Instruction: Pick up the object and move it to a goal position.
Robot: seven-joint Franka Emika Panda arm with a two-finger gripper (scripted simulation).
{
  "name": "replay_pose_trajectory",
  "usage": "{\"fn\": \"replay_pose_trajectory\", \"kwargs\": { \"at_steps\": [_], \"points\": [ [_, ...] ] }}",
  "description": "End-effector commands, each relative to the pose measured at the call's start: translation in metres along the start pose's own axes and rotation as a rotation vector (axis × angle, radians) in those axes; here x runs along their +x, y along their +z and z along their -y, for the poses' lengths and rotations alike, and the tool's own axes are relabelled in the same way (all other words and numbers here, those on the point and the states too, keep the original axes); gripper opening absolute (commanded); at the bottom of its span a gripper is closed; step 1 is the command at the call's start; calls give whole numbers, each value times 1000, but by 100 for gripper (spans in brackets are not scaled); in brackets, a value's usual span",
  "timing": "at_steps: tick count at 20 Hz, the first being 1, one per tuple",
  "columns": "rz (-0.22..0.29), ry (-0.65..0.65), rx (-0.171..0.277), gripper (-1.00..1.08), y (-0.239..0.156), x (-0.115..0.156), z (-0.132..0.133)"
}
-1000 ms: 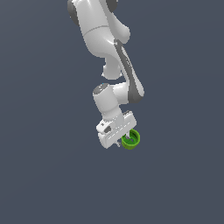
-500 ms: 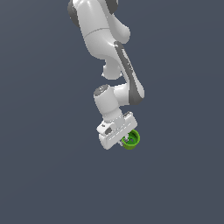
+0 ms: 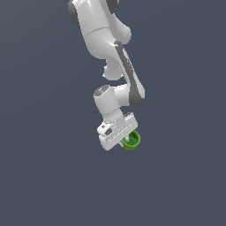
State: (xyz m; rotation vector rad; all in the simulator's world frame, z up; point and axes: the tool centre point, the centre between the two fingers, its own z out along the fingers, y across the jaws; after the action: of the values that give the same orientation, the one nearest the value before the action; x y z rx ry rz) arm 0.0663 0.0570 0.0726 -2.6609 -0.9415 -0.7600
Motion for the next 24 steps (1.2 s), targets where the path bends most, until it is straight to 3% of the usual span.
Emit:
{"fn": "replay_pose_trajectory", "kwargs": {
  "at_steps": [1,11,24],
  "points": [
    [-1,0,-2,-100,-5,-1,-4],
    [1,-1,-3,-100,-55,-18,-37],
    [1,-2,-3,-100,-165,-53,-112]
  ]
}}
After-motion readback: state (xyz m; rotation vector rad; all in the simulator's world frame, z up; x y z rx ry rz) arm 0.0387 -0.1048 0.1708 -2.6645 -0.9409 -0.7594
